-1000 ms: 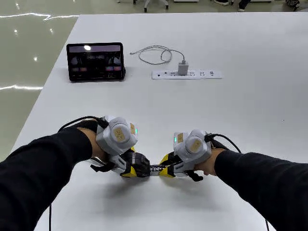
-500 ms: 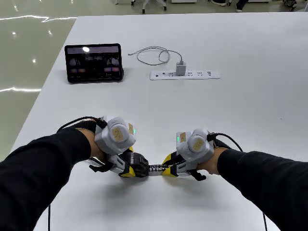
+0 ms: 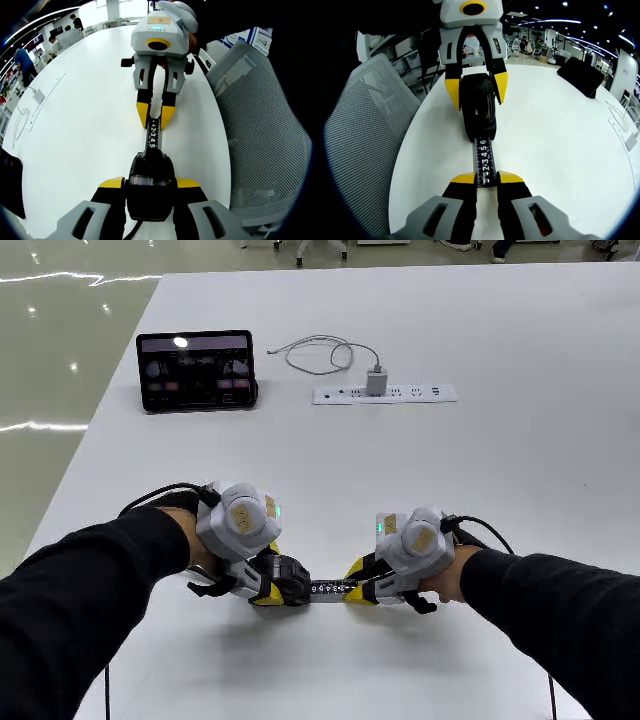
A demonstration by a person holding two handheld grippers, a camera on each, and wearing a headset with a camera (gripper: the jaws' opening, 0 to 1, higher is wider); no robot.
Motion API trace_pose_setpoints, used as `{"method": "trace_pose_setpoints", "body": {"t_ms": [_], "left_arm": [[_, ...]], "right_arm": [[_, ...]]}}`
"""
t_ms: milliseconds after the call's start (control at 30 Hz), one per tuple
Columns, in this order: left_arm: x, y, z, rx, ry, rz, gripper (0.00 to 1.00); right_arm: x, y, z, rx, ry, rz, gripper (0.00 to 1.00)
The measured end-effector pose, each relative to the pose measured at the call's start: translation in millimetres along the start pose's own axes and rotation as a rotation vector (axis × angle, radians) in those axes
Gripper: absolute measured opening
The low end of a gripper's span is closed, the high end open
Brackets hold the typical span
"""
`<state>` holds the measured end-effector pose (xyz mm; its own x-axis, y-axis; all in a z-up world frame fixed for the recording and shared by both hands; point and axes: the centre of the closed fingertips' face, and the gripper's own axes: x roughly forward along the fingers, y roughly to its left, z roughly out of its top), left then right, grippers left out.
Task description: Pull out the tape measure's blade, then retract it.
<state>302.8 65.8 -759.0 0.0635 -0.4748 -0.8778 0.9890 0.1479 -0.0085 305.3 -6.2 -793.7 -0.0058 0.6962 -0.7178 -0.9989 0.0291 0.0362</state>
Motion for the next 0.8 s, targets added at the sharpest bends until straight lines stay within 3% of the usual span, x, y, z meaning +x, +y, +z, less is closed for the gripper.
{"method": "trace_pose_setpoints", "body": {"t_ms": [800], "left_arm": [[0.6,-0.7,1.5,0.018,-0.012,-0.006,0.32]], "right_arm": [[-9.5,-0.1,-10.6,0.016,0.003,-0.014,0.1]]}}
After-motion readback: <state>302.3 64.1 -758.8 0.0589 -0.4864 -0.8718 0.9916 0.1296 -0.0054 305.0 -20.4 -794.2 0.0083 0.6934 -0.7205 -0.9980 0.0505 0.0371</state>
